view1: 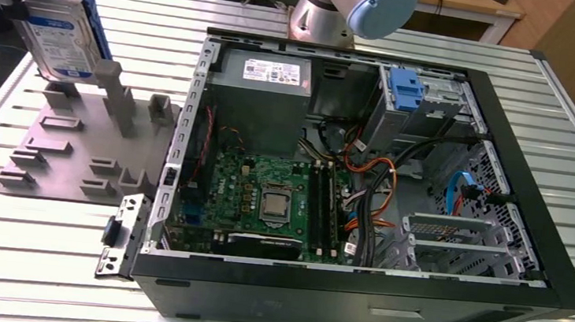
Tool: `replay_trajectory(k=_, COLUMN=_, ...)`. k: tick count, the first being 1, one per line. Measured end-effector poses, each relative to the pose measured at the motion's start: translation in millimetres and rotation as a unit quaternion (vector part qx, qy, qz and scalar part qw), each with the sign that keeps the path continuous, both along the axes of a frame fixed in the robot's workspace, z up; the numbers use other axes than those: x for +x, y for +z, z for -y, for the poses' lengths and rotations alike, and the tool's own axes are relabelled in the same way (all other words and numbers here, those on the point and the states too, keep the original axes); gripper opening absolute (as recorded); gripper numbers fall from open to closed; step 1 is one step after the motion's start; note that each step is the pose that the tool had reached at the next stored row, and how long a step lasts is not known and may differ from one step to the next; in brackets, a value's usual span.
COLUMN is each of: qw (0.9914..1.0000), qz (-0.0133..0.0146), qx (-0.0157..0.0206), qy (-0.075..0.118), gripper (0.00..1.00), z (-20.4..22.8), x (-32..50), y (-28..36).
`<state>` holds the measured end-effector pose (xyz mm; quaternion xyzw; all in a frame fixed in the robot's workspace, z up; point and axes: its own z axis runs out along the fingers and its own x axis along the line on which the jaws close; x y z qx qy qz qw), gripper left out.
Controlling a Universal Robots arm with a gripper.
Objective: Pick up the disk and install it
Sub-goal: 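Pick up the disk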
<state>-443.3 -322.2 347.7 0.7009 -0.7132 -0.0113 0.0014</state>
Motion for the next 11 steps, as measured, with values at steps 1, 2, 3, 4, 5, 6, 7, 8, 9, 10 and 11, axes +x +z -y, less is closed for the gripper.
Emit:
replay_trajectory(k=1, qw=1.00000, qz=-0.0001, qx=0.0000, qy=0.000, gripper=0.36, z=0.0, x=0.0, y=0.3)
replay_trajectory(k=2, qw=1.00000, qz=0.0000, qx=0.0000, qy=0.000, gripper=0.36, z=0.0, x=0.0, y=0.4)
replay_trajectory(k=3, qw=1.00000, qz=-0.0001, qx=0.0000, qy=0.000, gripper=0.36, z=0.0, x=0.0, y=2.4)
replay_trajectory(k=4, qw=1.00000, qz=-0.0001, qx=0.0000, qy=0.000, gripper=0.36, z=0.0, x=0.0, y=2.6)
replay_trajectory(k=5, qw=1.00000, qz=-0.0001, qx=0.0000, qy=0.000, gripper=0.36, z=0.0, x=0.0, y=2.6)
replay_trajectory(k=6, qw=1.00000, qz=-0.0001, qx=0.0000, qy=0.000, gripper=0.36, z=0.0, x=0.0, y=2.6)
replay_trajectory(k=7, qw=1.00000, qz=0.0000, qx=0.0000, qy=0.000, gripper=0.36, z=0.0, x=0.0, y=3.0)
replay_trajectory(k=8, qw=1.00000, qz=-0.0002, qx=-0.0001, qy=0.000, gripper=0.36, z=0.0, x=0.0, y=3.6)
replay_trajectory(k=9, qw=1.00000, qz=-0.0002, qx=-0.0001, qy=0.000, gripper=0.36, z=0.0, x=0.0, y=3.6)
replay_trajectory(k=10, qw=1.00000, qz=-0.0001, qx=0.0000, qy=0.000, gripper=0.36, z=0.0, x=0.0, y=3.6)
replay_trajectory(k=11, qw=1.00000, qz=0.0000, qx=0.0000, qy=0.000, gripper=0.36, z=0.0, x=0.0, y=3.5)
